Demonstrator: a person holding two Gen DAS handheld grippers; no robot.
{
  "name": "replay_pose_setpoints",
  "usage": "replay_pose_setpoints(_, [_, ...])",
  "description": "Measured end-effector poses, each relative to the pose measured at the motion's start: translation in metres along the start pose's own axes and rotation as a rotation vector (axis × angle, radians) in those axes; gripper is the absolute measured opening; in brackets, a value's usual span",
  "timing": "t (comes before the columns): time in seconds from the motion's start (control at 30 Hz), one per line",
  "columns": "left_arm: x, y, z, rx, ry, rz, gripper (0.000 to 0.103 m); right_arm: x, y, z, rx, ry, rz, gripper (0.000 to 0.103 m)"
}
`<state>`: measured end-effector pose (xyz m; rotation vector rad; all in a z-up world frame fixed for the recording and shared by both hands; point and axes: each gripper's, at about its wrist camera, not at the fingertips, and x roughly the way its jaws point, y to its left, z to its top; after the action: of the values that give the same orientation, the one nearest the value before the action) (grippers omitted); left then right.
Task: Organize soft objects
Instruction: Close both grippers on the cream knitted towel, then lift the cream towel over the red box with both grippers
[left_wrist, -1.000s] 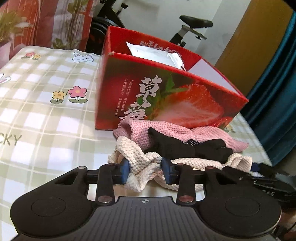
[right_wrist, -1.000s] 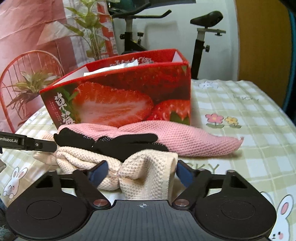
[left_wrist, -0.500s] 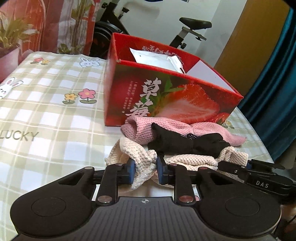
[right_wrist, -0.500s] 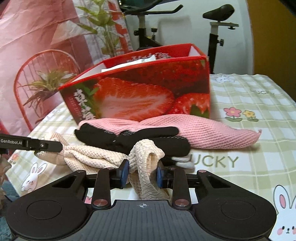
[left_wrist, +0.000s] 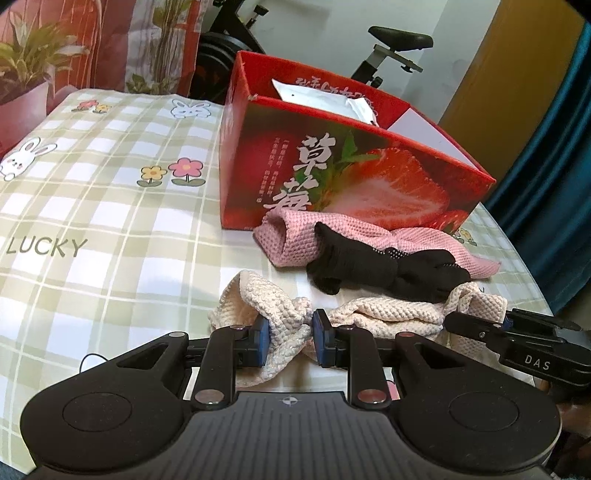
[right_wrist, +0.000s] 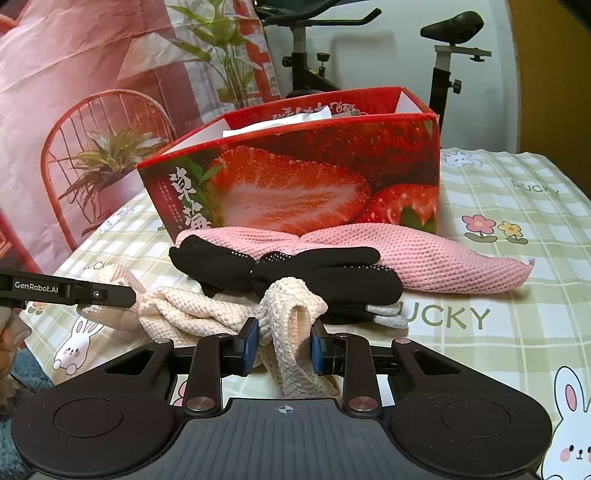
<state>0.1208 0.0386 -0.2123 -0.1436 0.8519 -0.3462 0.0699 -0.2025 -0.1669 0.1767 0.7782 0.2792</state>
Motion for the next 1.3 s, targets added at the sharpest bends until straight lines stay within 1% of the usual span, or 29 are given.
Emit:
replay_pose_setpoints(0.43, [0.006,0.002,-0.001,-0.006,0.016,0.000,0.026,0.003,-0.002,-0.002,0.017,0.013,0.005,0.026])
replay_pose_setpoints(0.83, [0.006,0.002,-0.001,-0.004,0.009,-0.003,0.026,0.003,-0.002,-0.002,0.015,0.011,0.006,0.026])
replay_pose_setpoints(1.0, [-0.005,-0.001,0.004,0.004,-0.034,-0.028,0.025,-0.005,0.001,0.004,0.005,-0.019,0.025,0.026])
replay_pose_setpoints(1.13, [-0.023,-0.005,0.015,0.005,-0.093,-0.066,0.025,-0.020,0.003,0.015,-0.001,-0.070,0.041,0.026])
replay_pose_setpoints(1.3, [-0.046,-0.014,0.032,0.027,-0.178,-0.094,0.025,-0.039,0.001,0.036,0.014,-0.140,0.059,0.026])
